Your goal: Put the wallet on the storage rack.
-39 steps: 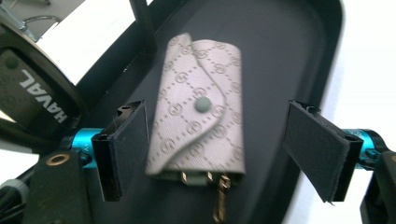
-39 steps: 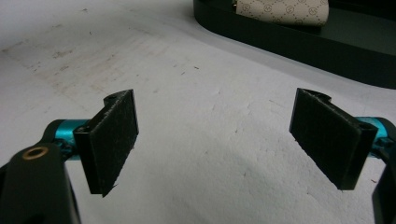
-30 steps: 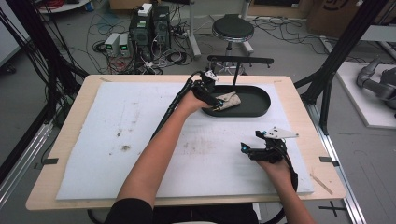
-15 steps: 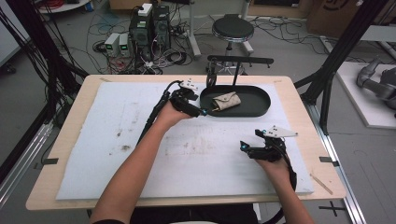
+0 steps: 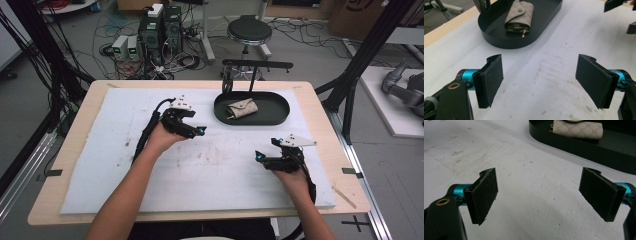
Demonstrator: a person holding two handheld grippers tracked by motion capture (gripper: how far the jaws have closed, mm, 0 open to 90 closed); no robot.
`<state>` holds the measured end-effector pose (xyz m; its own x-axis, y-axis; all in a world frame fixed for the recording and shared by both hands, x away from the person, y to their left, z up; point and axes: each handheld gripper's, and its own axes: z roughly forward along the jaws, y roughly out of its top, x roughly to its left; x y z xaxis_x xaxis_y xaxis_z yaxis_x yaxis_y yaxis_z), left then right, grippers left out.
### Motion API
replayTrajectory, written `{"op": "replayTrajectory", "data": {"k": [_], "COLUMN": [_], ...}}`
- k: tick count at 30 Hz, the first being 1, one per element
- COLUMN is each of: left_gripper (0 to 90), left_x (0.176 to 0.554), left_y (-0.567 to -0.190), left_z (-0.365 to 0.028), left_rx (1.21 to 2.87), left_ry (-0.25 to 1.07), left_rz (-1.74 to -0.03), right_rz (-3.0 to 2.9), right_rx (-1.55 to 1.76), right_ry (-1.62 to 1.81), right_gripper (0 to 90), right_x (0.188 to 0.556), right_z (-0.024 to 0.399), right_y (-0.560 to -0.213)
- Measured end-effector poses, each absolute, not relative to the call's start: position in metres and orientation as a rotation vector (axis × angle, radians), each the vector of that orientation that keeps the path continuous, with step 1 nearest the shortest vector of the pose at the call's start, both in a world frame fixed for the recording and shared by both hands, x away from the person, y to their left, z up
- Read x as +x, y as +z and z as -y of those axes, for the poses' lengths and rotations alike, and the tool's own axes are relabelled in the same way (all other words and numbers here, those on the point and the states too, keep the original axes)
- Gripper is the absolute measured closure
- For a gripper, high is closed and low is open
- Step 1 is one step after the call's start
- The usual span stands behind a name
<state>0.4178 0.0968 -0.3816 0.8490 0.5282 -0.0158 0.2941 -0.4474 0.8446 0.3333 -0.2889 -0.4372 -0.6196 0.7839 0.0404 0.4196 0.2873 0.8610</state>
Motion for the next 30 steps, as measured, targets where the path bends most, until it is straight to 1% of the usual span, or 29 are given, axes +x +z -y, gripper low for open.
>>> {"op": "replayTrajectory", "data": {"k": [5,14,19,22,30], "left_gripper": [22.2,22.1,22.1,21.9,21.6], "left_x": [0.398,0.368,0.356,0.350,0.335], "left_y": [-0.382,-0.387,-0.395,-0.403,-0.414], "left_z": [-0.111,-0.130,-0.140,-0.148,-0.164], "left_rx": [2.060,2.017,2.002,1.985,1.940], "left_ry": [0.355,0.376,0.364,0.348,0.340], "left_rz": [-0.604,-0.603,-0.602,-0.643,-0.675], "right_rz": [-2.172,-2.173,-2.174,-2.171,-2.181], "right_rx": [1.080,1.084,1.083,1.088,1.102], "right_ry": [1.271,1.272,1.271,1.279,1.287], "right_gripper": [15.8,15.7,15.8,15.7,15.8], "right_x": [0.334,0.335,0.335,0.335,0.337], "right_z": [0.289,0.288,0.289,0.289,0.291], "right_y": [-0.437,-0.438,-0.438,-0.438,-0.439]}}
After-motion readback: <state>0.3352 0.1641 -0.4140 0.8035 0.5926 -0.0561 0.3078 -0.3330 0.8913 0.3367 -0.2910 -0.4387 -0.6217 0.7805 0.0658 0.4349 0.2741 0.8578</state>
